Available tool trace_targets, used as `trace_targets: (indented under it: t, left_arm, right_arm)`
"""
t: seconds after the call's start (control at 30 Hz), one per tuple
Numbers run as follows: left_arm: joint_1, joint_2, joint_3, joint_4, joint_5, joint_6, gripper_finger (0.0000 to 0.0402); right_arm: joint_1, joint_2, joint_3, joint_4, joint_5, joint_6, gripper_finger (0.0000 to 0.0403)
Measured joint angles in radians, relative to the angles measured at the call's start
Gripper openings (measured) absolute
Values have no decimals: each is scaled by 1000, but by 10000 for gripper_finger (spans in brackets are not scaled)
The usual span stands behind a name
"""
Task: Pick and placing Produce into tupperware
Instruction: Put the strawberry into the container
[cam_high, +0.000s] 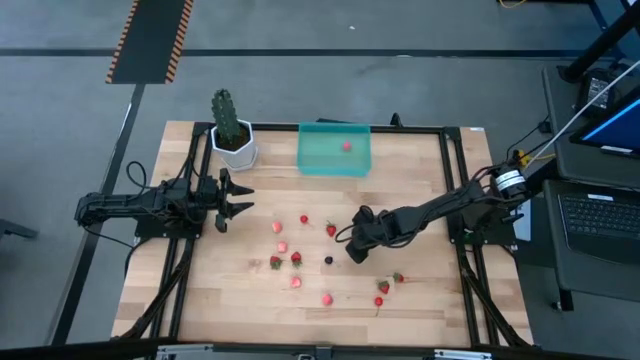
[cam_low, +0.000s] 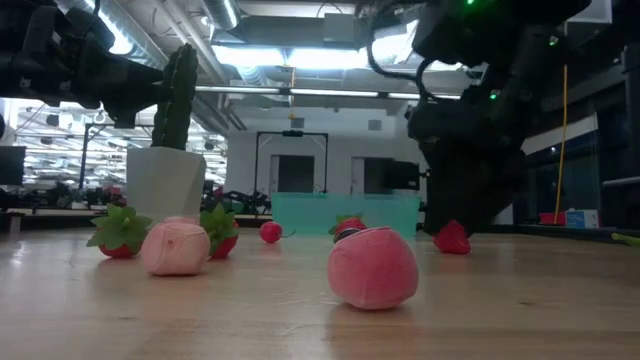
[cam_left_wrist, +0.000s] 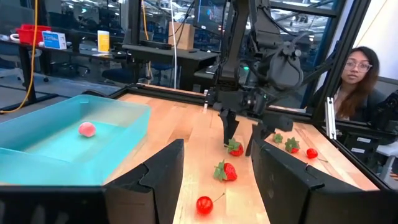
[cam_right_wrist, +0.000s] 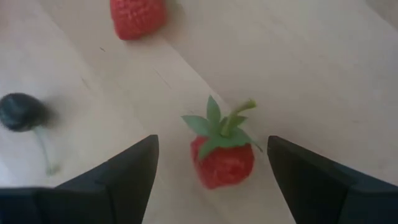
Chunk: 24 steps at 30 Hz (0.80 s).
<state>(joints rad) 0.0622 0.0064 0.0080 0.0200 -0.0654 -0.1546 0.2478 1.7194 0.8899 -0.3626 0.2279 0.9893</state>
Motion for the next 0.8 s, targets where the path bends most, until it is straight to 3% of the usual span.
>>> trace_targets:
  t: [0.37, 0.8]
  left_arm:
    - [0, 0, 0, 0, 0, 0, 181]
    - [0, 0, 0, 0, 0, 0, 181]
  right_arm:
    - [-5, 49, 51, -56, 1, 1, 297]
    - [-7, 50, 56, -88, 0, 3, 201]
